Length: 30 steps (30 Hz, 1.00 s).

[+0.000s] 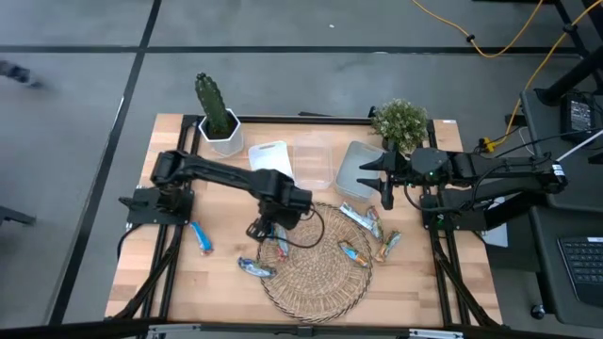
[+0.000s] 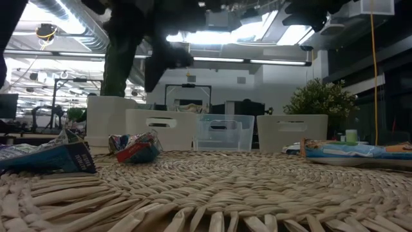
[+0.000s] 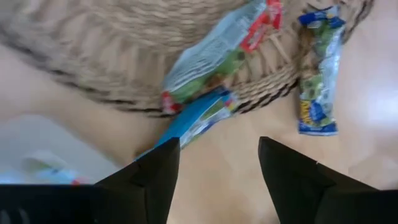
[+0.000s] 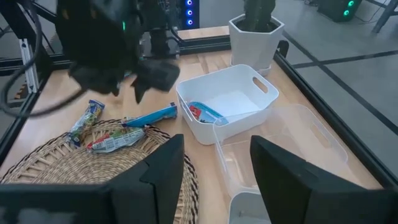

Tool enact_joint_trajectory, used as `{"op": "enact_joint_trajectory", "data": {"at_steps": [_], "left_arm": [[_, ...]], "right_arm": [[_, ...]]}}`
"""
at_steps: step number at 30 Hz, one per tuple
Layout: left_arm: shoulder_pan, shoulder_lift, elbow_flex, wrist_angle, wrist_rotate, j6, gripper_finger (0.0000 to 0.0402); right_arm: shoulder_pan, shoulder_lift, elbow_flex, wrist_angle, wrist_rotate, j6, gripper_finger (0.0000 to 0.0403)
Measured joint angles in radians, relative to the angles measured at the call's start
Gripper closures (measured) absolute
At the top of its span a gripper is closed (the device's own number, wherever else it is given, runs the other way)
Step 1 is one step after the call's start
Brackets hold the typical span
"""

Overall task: Pick and place Granola Bars by type
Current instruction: Put the red granola bar into the white bin

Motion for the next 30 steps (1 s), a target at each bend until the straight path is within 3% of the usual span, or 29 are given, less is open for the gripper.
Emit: {"op": "enact_joint_trajectory", "data": {"at_steps": [8,14,20,30], "left_arm": [[-0.019,0.075,-0.001,0.051,0.045,-0.065,0.0210],[-0.064,0.081,-0.001,0.184,0.040,-0.038,0.0230],[-0.082,0.095,-0.001,0.236,0.033,0.002,0.0223],[-0.097,0.113,-0.160,0.264,0.049,-0.047,0.0206]], "right_arm": [[0.000,0.000,-0.002,-0.028,0.000,0.005,0.0216],[0.000,0.000,-0.002,-0.089,-0.001,0.050,0.0216],[0.000,0.000,-0.003,-0.118,-0.001,0.051,0.0216],[0.000,0.000,-0.003,-0.120,-0.001,0.052,0.0216]]}}
